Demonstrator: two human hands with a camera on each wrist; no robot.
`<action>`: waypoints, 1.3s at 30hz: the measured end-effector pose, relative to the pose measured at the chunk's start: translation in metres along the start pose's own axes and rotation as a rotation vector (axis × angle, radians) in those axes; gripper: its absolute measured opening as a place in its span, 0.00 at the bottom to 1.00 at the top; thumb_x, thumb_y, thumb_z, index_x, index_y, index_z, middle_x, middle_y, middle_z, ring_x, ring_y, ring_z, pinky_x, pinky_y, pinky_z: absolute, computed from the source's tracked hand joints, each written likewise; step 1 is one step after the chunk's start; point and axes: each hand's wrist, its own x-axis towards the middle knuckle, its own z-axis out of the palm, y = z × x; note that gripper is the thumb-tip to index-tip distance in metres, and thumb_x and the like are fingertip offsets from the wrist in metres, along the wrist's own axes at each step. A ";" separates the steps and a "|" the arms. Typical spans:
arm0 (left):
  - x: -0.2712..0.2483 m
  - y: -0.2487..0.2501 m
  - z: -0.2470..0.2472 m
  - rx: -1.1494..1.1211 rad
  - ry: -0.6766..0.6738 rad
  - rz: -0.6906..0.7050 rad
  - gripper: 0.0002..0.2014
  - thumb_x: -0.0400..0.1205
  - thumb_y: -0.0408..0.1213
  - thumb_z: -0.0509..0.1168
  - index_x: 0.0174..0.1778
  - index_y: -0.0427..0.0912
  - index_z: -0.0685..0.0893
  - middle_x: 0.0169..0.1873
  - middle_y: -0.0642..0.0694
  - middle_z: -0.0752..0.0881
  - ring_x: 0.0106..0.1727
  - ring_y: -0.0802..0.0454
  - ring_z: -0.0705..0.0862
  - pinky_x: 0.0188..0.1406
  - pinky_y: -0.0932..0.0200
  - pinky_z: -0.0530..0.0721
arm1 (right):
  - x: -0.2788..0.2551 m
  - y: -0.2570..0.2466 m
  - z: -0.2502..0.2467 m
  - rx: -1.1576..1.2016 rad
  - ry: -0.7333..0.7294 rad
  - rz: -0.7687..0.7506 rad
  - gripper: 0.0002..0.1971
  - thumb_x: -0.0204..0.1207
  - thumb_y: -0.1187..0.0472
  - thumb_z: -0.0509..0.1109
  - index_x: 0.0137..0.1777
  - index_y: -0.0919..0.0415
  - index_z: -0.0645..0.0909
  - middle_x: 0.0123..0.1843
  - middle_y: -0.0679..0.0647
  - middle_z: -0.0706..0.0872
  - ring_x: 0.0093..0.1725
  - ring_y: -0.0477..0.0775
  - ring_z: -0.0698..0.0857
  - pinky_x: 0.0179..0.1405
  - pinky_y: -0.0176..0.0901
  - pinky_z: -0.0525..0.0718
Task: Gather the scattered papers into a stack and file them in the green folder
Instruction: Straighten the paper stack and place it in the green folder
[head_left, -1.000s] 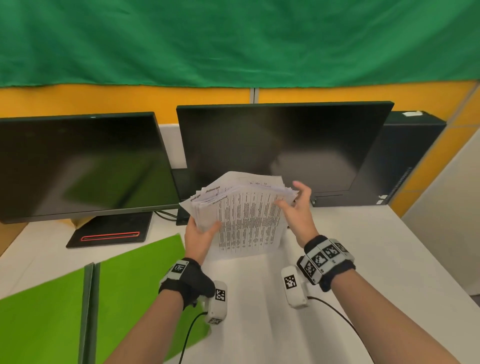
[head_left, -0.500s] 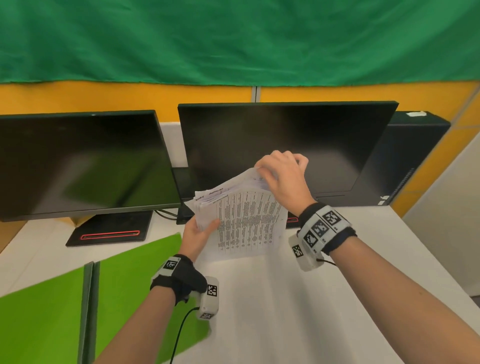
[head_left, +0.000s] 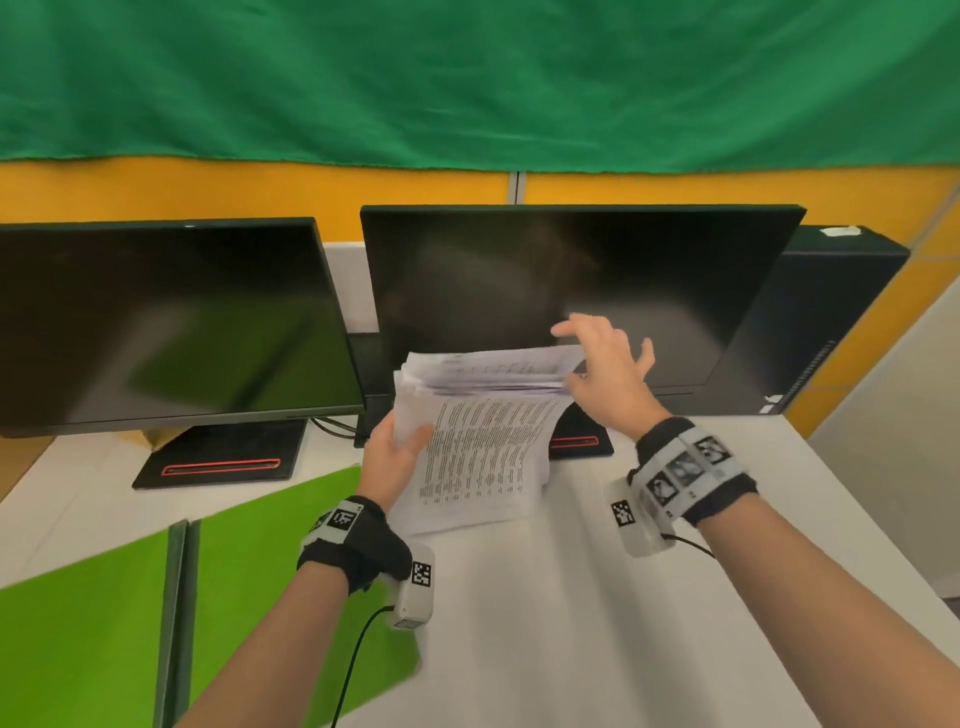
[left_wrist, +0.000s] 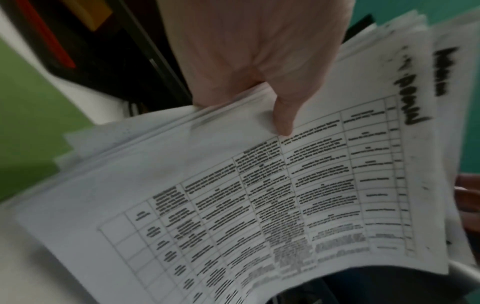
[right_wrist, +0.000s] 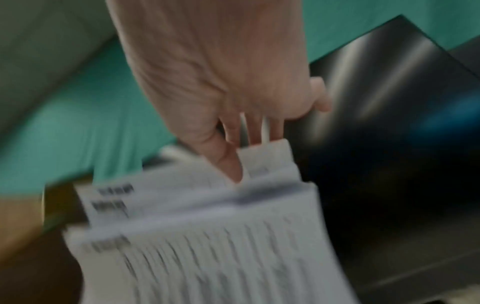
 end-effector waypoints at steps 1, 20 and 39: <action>0.001 0.007 -0.002 0.046 0.004 0.017 0.13 0.82 0.34 0.64 0.63 0.43 0.81 0.55 0.45 0.87 0.56 0.48 0.85 0.62 0.44 0.83 | -0.002 -0.005 -0.013 0.071 -0.078 -0.049 0.29 0.73 0.65 0.70 0.72 0.44 0.69 0.81 0.46 0.64 0.82 0.53 0.57 0.76 0.73 0.33; 0.004 0.058 -0.045 0.440 -0.042 0.029 0.14 0.73 0.40 0.76 0.49 0.42 0.81 0.41 0.43 0.87 0.43 0.44 0.84 0.49 0.48 0.84 | -0.054 0.069 0.005 1.048 -0.029 0.501 0.15 0.75 0.68 0.71 0.62 0.68 0.82 0.59 0.62 0.89 0.56 0.59 0.89 0.57 0.52 0.85; -0.036 0.026 0.015 -0.320 0.157 -0.108 0.09 0.81 0.51 0.65 0.51 0.52 0.77 0.45 0.57 0.83 0.47 0.57 0.83 0.46 0.61 0.80 | -0.083 0.091 0.056 1.089 -0.123 0.557 0.19 0.71 0.76 0.70 0.61 0.64 0.79 0.58 0.63 0.88 0.60 0.64 0.85 0.60 0.58 0.83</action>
